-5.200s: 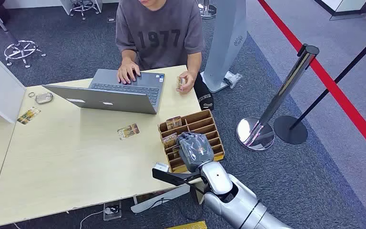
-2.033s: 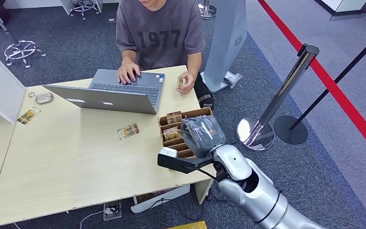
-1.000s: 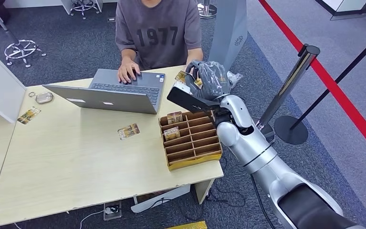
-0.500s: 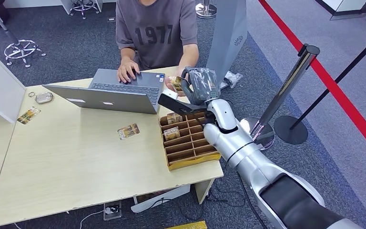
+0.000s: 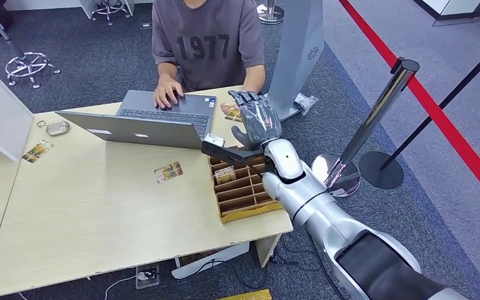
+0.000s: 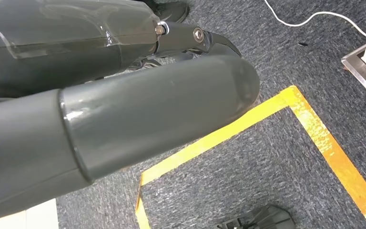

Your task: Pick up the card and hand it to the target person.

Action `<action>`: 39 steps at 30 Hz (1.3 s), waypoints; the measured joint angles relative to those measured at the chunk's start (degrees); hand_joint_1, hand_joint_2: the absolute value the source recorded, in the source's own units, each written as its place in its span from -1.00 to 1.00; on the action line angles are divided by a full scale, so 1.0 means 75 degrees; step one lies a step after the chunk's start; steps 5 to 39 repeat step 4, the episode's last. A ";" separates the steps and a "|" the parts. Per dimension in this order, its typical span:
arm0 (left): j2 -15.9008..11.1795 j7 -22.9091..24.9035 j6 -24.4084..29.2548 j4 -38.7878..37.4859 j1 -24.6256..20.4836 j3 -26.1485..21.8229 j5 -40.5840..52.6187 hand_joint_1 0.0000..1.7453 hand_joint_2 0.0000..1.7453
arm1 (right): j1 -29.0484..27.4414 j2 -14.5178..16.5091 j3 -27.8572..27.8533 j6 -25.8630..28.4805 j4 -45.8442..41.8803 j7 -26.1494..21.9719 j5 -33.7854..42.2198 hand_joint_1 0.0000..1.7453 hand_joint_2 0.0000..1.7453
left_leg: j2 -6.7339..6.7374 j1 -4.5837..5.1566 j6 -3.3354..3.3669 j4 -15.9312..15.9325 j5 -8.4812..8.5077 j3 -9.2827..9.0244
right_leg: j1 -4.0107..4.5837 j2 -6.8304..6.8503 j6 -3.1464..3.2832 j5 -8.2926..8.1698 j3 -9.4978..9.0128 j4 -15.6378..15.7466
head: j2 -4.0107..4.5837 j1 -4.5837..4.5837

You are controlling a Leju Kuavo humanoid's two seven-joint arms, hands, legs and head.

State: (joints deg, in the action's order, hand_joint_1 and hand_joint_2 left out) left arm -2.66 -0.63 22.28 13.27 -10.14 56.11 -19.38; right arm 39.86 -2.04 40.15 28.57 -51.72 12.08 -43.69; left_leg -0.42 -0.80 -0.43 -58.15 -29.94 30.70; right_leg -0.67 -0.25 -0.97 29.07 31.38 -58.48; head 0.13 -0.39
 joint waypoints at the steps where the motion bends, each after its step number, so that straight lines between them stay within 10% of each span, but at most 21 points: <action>1: -0.0001 0.0001 -0.0001 0.0000 0.0000 0.0000 0.0000 -1.00 -1.00 | -0.0015 0.0009 0.0003 -0.0023 0.0001 0.0007 -0.0001 -1.00 1.00 | 0.0000 0.0000 0.0000 0.0000 0.0000 0.0000 | 0.0000 0.0000 0.0000 0.0000 0.0000 0.0000 | 0.0000 0.0000; 39: -0.0001 0.0002 0.0000 0.0000 0.0001 0.0000 -0.0001 -1.00 -1.00 | -0.0061 0.0031 0.0005 -0.0085 0.0000 0.0025 0.0061 -1.00 1.00 | 0.0000 0.0000 0.0000 0.0000 0.0000 0.0000 | 0.0000 0.0000 0.0000 0.0000 0.0000 0.0000 | 0.0000 0.0000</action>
